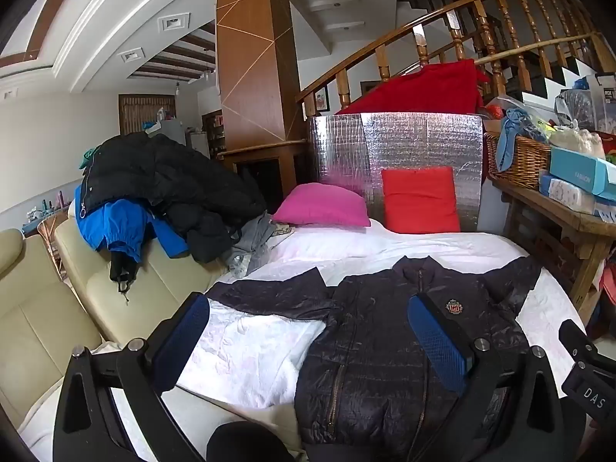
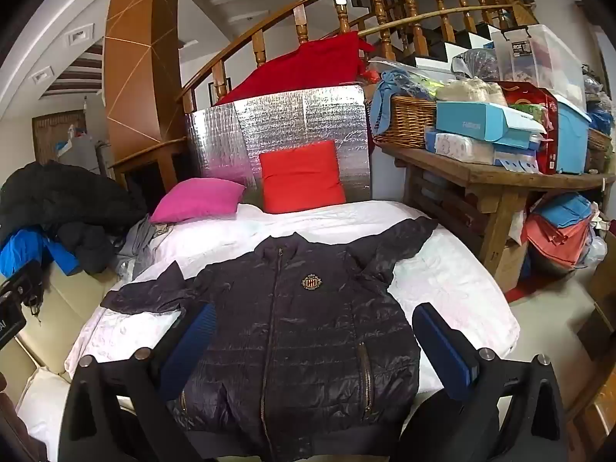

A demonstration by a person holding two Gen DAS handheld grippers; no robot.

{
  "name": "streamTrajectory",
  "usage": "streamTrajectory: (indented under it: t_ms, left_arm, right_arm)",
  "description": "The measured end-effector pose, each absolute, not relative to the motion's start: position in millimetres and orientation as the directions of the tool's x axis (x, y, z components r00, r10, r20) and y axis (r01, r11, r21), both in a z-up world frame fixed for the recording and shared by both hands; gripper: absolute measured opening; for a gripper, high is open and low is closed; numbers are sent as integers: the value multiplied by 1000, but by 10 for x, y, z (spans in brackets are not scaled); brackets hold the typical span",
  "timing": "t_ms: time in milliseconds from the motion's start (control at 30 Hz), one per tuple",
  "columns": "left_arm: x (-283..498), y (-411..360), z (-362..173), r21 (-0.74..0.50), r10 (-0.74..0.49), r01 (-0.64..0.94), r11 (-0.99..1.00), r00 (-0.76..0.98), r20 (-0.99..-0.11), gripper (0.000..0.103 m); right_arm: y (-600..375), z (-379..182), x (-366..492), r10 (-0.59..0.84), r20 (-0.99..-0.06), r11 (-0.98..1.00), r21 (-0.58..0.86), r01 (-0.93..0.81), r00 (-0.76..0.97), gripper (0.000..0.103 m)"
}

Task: Fold large clothes

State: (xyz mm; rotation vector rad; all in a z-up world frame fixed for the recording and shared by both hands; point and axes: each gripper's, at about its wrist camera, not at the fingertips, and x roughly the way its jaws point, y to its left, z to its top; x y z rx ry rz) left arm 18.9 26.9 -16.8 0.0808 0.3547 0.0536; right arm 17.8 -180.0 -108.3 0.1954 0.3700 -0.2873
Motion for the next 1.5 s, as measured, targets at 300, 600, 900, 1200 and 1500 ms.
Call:
streamTrajectory:
  t_ms: [300,600,900,1200,1500]
  left_arm:
    - [188,295,-205,87,68,-40,995,935,-348,102]
    - [200,295,-229,89,68,-39,995,933,-354,102]
    - [217,279,-254,93,70,-39,995,931,-359,102]
    - [351,264,-341,97,78,-44,994,921,-383,102]
    - [1196,103,-787,79,38,4,997,848,-529,102]
  right_arm:
    - [-1798,-1085,193,-239,-382,941,136,310,893,103]
    - [-1789,-1099,214,-234,-386,942,138,307,892,103]
    - [-1810,-1110,272,-229,-395,943,135,303,889,103]
    - [-1841,-1134,372,-239,-378,945,122,305,895,103]
    - [-2250,-1252,783,-225,-406,930,182,320,885,103]
